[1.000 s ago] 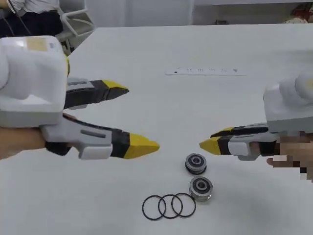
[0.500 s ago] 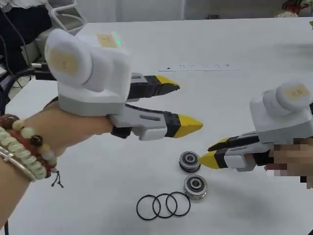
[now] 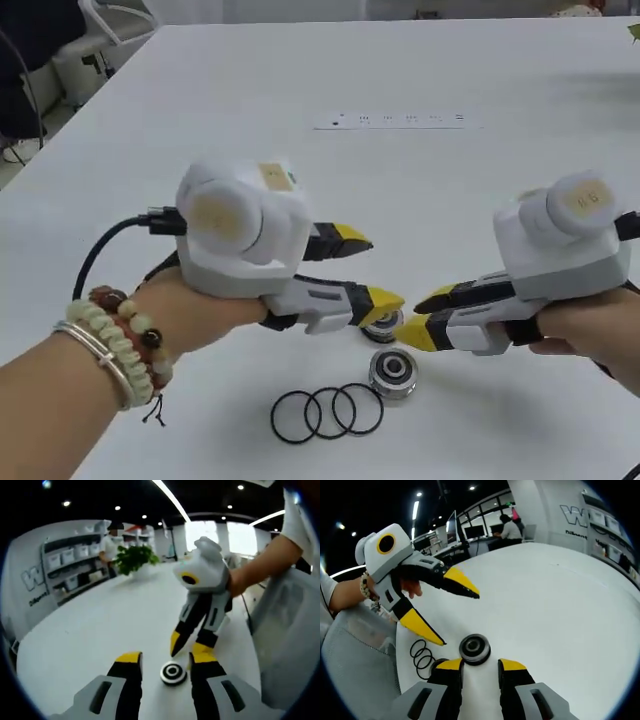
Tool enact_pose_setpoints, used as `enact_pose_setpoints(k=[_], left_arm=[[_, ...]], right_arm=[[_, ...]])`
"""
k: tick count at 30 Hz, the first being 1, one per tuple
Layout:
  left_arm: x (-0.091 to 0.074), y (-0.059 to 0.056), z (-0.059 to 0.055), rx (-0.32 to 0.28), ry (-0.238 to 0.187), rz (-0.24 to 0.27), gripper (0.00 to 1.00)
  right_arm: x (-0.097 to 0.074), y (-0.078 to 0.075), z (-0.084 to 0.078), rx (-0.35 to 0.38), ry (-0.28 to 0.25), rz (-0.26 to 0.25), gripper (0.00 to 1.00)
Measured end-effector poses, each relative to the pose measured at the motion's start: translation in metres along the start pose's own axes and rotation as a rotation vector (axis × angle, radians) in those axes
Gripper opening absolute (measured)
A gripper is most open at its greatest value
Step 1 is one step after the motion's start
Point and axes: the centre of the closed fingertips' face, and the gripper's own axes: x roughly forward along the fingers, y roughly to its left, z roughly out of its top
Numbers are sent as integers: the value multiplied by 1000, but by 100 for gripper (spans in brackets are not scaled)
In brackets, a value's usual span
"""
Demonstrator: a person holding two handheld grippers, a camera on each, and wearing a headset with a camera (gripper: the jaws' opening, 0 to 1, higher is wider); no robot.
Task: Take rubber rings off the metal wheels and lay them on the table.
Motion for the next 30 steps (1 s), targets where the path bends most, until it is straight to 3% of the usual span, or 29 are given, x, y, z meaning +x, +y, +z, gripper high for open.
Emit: enact_pose_setpoints(k=[4, 14, 15, 22, 30], left_arm=[[8, -4, -16, -7, 39, -12, 34], [16, -7, -34, -53, 74, -5, 22], [17, -7, -31, -71, 57, -3, 20], [19, -5, -31, -136, 48, 21, 17], [19, -4, -32, -130, 42, 26, 15]], right_arm=[[2, 2, -2, -11, 7, 4, 25], [4, 5, -2, -43, 15, 8, 23], [5, 4, -2, -46, 16, 6, 23], [7, 1, -5, -57, 28, -1, 21], [8, 4, -2, -96, 13, 2, 18]])
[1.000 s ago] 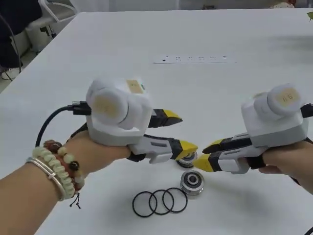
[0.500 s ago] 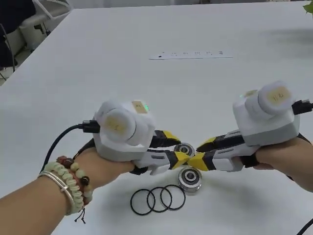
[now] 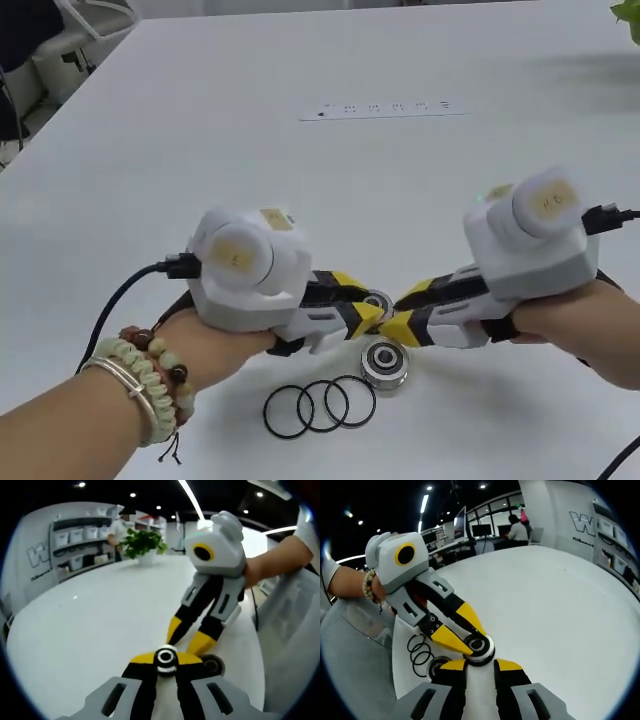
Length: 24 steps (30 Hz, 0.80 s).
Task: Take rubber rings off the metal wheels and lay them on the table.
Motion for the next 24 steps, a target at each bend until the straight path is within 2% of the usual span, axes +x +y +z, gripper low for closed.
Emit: enact_pose_setpoints(k=[3, 6, 10, 15, 16, 22, 24], left_arm=[[0, 0, 0, -4, -3, 0, 15], [0, 0, 0, -5, -2, 2, 15], [-1, 1, 0, -13, -3, 4, 14], [-2, 1, 0, -12, -1, 4, 14], [-2, 1, 0, -9, -1, 1, 14], [-4, 0, -1, 18, 8, -4, 14], [-4, 0, -1, 22, 9, -5, 14]], right_arm=[[-1, 0, -1, -35, 12, -2, 15], [-3, 1, -1, -36, 15, 1, 12], [-3, -1, -1, -70, 20, -10, 3], [-3, -2, -1, -83, 21, -25, 0], [-3, -4, 0, -74, 23, -34, 0], [-3, -6, -1, 116, 22, -38, 0], [-5, -10, 0, 136, 12, -34, 0]])
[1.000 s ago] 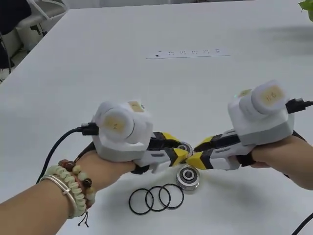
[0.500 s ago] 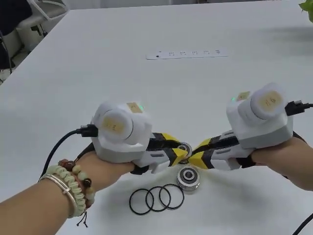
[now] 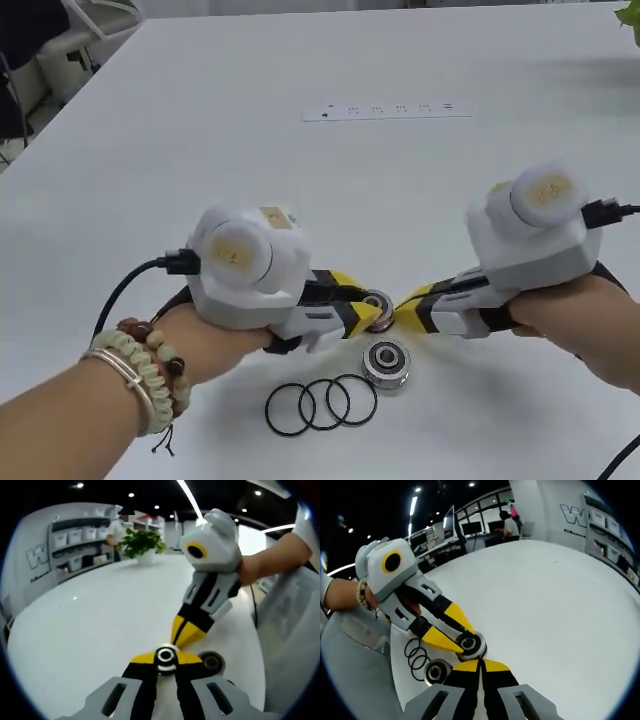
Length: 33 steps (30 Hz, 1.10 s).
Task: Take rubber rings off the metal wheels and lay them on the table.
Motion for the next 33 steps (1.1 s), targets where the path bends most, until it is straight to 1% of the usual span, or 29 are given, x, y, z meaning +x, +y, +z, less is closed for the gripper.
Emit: enact_pose_setpoints(k=[3, 4, 5, 6, 7, 10, 12, 18, 24, 27, 33], left_arm=[[-1, 0, 0, 13, 3, -4, 14], [-1, 0, -1, 14, 3, -5, 14], [-1, 0, -1, 16, 4, -5, 14], [-1, 0, -1, 19, 5, -6, 14], [-1, 0, -1, 21, 5, -6, 14], [-1, 0, -1, 25, 6, -8, 14], [-2, 0, -1, 27, 6, -10, 14], [-3, -1, -2, 42, 9, -8, 13], [-3, -1, -2, 38, 4, -6, 13], [-2, -1, -2, 39, 5, -4, 13], [-3, -1, -2, 38, 3, -4, 13]], right_arm=[[-2, 0, 1, 85, -21, 11, 0], [-3, -1, 3, 90, -32, 13, 0], [-4, 2, 5, 134, -45, 29, 0], [-5, 2, 7, 156, -56, 35, 0], [-5, 4, 8, 194, -69, 52, 0], [-5, 3, 7, 224, -68, 56, 0], [-5, 6, 9, 249, -82, 72, 0], [-5, 10, 11, 259, -78, 77, 0], [-5, 11, 12, 263, -77, 76, 0], [-5, 12, 13, 246, -79, 75, 0], [-5, 13, 14, 242, -77, 75, 0]])
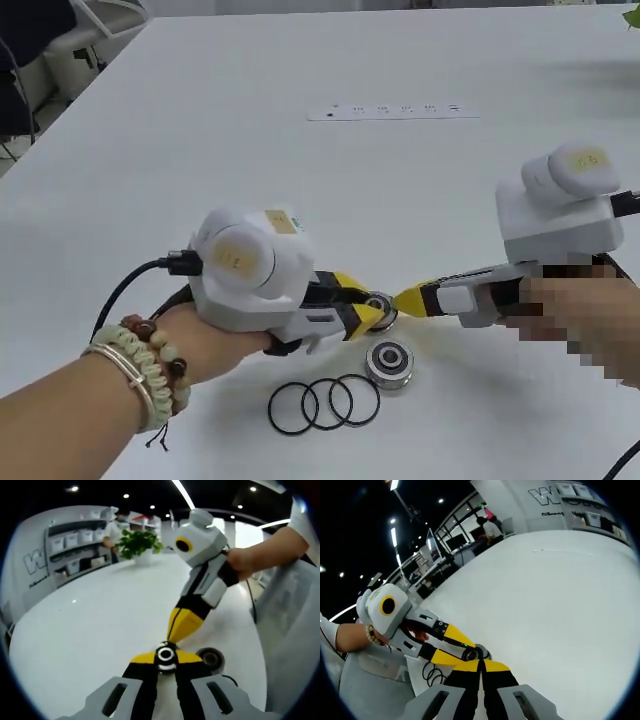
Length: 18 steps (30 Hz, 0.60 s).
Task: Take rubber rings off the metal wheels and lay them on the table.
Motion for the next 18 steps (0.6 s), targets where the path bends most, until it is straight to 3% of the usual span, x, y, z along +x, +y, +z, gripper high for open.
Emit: enact_pose_setpoints(k=[18], left_arm=[[0, 0, 0, 3, -1, 4, 13]], right_arm=[[1, 3, 2, -8, 1, 5, 0]])
